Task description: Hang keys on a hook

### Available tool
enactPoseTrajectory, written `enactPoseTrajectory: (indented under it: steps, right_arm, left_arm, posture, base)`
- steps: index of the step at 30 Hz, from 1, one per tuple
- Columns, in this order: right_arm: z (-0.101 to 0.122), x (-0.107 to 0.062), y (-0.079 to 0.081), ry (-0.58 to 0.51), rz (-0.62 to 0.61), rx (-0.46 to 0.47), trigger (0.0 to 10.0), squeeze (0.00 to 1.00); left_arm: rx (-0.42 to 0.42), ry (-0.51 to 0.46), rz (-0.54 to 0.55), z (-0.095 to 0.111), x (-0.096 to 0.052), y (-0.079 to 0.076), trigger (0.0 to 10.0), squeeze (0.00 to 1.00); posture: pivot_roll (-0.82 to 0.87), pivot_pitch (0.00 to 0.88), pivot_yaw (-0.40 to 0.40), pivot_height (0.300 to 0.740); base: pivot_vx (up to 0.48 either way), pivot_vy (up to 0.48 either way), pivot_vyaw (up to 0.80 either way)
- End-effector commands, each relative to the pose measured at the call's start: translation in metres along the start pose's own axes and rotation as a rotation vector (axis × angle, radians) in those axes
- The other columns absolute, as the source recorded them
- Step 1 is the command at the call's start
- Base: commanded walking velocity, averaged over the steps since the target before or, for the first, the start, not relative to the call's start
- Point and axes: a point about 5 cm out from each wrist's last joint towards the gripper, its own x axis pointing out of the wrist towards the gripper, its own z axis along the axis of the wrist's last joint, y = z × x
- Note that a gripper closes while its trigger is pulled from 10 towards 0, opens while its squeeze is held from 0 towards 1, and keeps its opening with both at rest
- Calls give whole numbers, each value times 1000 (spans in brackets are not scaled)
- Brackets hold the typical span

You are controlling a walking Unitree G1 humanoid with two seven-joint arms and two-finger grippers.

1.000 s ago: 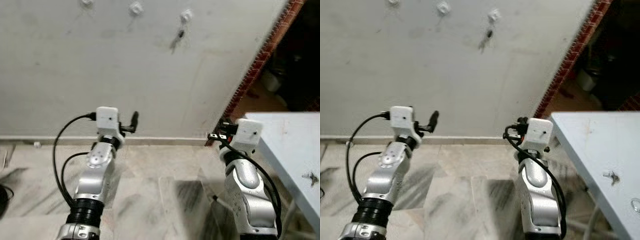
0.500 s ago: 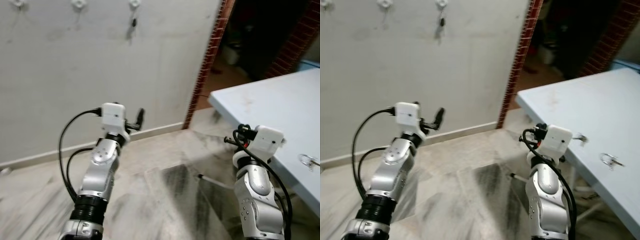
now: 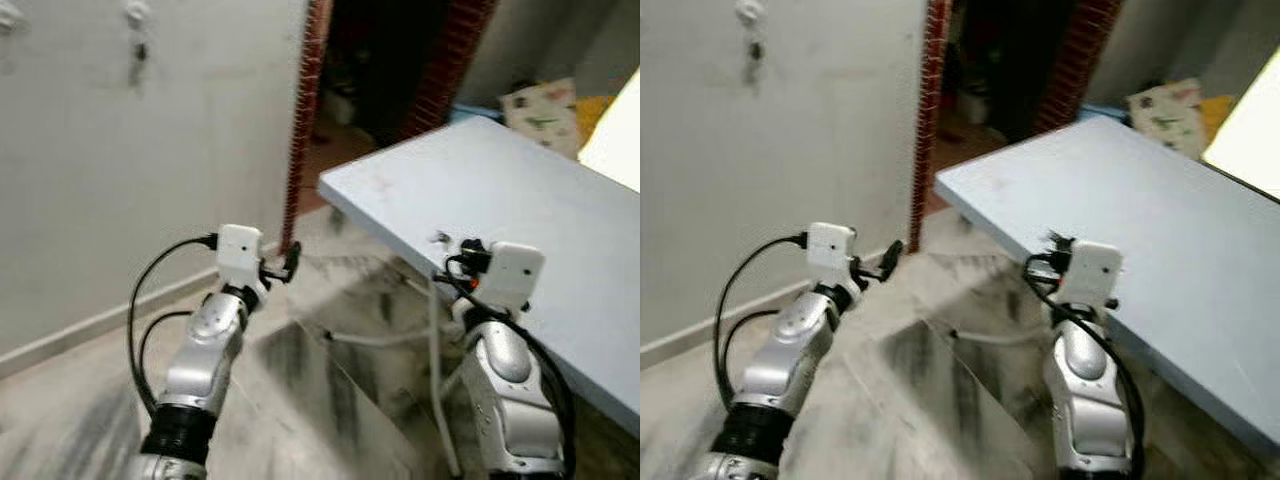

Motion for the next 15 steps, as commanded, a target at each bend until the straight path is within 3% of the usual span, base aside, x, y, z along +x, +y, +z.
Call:
enactPoseTrajectory:
  steps: [1,10,15]
  right_arm:
    - [4,1,-8,-7,-19,-21,10000,0]
    - [0,-2,-7,12,-21,-17,10000,0]
    - [-6,-5,-3,22,-33,14,10000,0]
  left_arm:
    - [-14,1,-44,4,4,-12,10000,0]
    - [-20,73,-93,-3,1,-19,10000,0]
    - [-5,117,-147,-4,1,-23,10000,0]
  posture:
    - [7,0,-128,740]
    - [13,0,-117,740]
    - [44,0,-65,740]
  base:
    - [0,0,-781]
    - [0,0,-781]
    - [0,0,-781]
